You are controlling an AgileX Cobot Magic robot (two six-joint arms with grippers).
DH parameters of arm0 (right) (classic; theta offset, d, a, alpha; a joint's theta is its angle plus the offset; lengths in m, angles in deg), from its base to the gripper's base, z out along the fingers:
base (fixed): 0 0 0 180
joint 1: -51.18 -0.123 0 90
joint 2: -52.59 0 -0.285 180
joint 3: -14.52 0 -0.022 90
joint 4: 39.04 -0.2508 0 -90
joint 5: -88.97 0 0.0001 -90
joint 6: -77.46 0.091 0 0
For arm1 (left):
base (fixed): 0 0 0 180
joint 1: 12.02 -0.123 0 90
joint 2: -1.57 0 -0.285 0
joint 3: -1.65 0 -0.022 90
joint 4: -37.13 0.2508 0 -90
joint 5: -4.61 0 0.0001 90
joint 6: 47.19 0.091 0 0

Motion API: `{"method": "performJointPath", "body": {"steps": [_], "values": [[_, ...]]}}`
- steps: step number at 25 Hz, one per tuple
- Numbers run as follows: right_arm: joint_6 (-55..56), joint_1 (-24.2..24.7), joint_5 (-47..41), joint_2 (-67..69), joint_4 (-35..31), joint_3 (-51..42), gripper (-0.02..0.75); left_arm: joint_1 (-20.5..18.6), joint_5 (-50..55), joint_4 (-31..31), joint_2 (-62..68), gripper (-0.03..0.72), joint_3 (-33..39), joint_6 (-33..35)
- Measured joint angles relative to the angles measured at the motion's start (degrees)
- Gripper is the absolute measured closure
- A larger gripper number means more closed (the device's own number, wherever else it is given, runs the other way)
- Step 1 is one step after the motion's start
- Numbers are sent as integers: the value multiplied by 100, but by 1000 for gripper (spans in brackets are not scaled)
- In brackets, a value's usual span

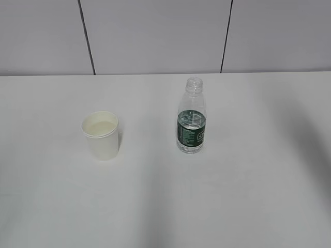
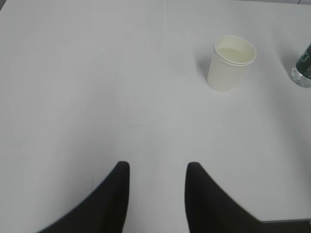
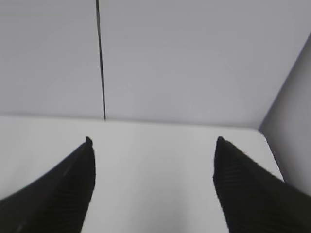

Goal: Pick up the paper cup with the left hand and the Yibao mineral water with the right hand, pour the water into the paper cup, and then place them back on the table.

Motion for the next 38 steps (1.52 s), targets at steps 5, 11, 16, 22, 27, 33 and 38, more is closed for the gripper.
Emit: {"method": "performJointPath", "body": {"steps": [5, 11, 16, 22, 27, 33, 38], "values": [[-1698, -274, -1555, -259, -1462, 1, 147, 0, 0, 0, 0, 443, 0, 0], [-3499, -325, -3077, -736, -2939, 1, 148, 0, 0, 0, 0, 449, 0, 0], [-3730, -325, -4407, -1065, -3282, 1, 148, 0, 0, 0, 0, 449, 0, 0], [-3746, -325, -5275, -1539, -3249, -378, 148, 0, 0, 0, 0, 449, 0, 0], [-3746, -325, -5792, -1797, -3249, -622, 148, 0, 0, 0, 0, 449, 0, 0], [-3746, -325, -5827, -2012, -3249, -622, 148, 0, 0, 0, 0, 449, 0, -2], [-3746, -218, -5818, -2370, -3262, -806, 148, 0, 0, 0, 0, 449, 0, -2]]}}
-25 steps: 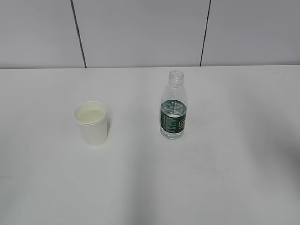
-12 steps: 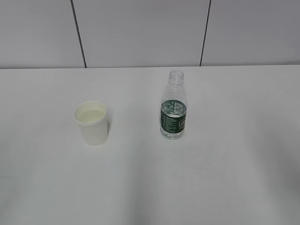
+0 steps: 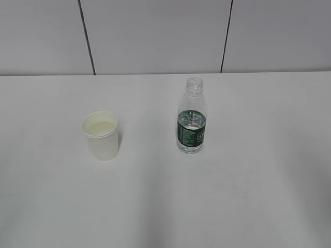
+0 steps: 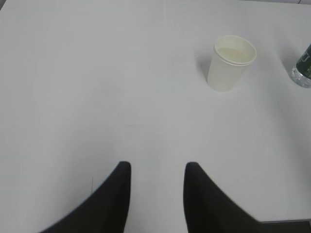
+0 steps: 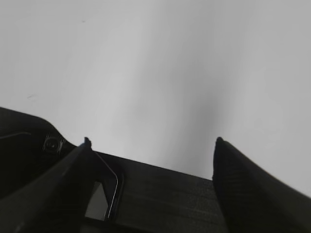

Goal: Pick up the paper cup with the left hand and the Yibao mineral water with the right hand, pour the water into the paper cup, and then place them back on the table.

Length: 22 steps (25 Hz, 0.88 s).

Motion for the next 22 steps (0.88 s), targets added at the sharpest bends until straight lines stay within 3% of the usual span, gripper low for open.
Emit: {"method": "performJointPath", "body": {"steps": [6, 12, 22], "values": [[0, 407, 297, -973, -56, -617, 148, 0, 0, 0, 0, 449, 0, 0], [0, 762, 1064, -1728, -767, -1276, 148, 0, 0, 0, 0, 449, 0, 0], [10, 800, 1294, -2388, -475, -1371, 148, 0, 0, 0, 0, 450, 0, 0]]}}
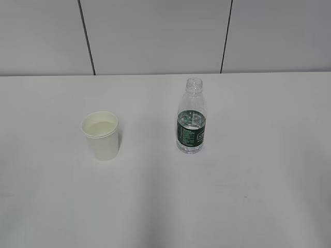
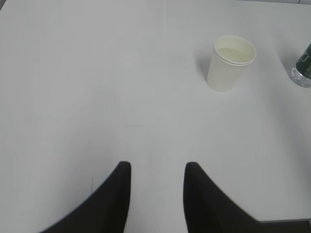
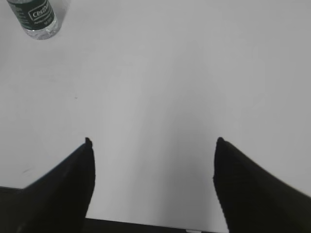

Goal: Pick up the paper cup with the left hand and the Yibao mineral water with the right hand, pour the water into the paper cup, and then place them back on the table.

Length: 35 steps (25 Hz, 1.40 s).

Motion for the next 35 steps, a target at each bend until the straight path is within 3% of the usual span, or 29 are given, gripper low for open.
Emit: {"method": "performJointPath", "body": {"steps": [7, 12, 15, 35], "values": [[0, 0, -23, -347, 108, 0, 148, 0, 0, 0, 0, 451, 0, 0], [0, 16, -962, -636, 244, 19, 148, 0, 0, 0, 0, 451, 0, 0], [0, 16, -1102, -792, 253, 19, 148, 0, 0, 0, 0, 451, 0, 0], [70, 16, -803, -1213, 290, -88, 148, 0, 0, 0, 0, 452, 0, 0]]}}
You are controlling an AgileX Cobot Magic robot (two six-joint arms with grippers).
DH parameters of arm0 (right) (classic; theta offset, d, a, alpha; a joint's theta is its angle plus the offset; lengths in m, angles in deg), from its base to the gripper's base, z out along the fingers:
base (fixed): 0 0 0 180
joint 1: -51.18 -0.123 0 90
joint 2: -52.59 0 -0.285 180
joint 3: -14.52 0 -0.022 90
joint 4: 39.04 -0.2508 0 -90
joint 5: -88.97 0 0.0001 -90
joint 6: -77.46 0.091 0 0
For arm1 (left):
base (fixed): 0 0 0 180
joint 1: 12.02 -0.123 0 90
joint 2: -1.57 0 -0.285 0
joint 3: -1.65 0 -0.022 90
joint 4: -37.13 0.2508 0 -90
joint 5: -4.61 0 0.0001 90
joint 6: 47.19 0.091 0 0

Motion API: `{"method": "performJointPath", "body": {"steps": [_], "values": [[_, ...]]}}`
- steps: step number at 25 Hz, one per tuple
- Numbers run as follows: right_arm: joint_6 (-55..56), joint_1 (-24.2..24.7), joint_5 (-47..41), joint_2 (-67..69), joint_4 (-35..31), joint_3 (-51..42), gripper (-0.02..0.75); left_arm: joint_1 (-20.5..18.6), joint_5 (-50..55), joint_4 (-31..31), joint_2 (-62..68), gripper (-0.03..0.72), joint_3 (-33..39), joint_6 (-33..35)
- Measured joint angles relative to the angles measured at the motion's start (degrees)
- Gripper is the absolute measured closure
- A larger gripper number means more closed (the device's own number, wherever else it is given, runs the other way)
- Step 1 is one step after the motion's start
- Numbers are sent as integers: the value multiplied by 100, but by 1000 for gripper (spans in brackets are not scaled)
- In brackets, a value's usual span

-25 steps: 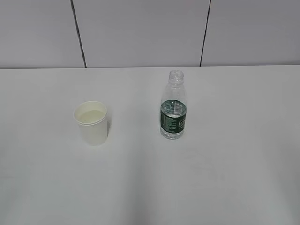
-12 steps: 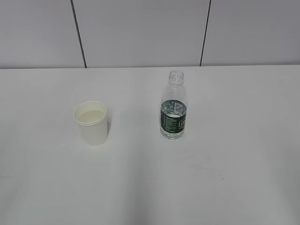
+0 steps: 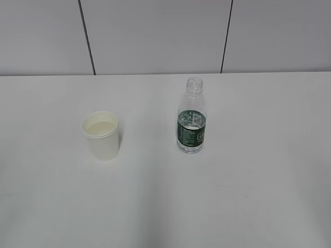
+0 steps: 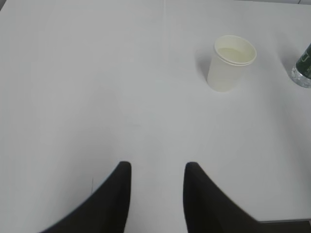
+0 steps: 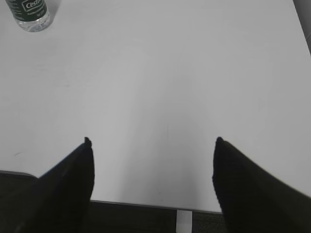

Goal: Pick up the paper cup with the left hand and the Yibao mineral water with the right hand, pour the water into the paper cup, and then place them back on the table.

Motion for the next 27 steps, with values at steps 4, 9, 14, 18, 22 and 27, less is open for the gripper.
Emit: {"method": "performJointPath", "body": {"steps": [4, 9, 14, 18, 22, 27], "values": [[0, 0, 22, 0, 0, 0, 148, 0, 0, 0, 0, 452, 0, 0], [0, 0, 22, 0, 0, 0, 148, 0, 0, 0, 0, 451, 0, 0], [0, 0, 35, 0, 0, 0, 148, 0, 0, 0, 0, 451, 0, 0], [0, 0, 35, 0, 0, 0, 149, 0, 0, 0, 0, 451, 0, 0], [0, 0, 39, 0, 0, 0, 149, 0, 0, 0, 0, 451, 0, 0], [0, 0, 49, 0, 0, 0, 149, 0, 0, 0, 0, 451, 0, 0]]}}
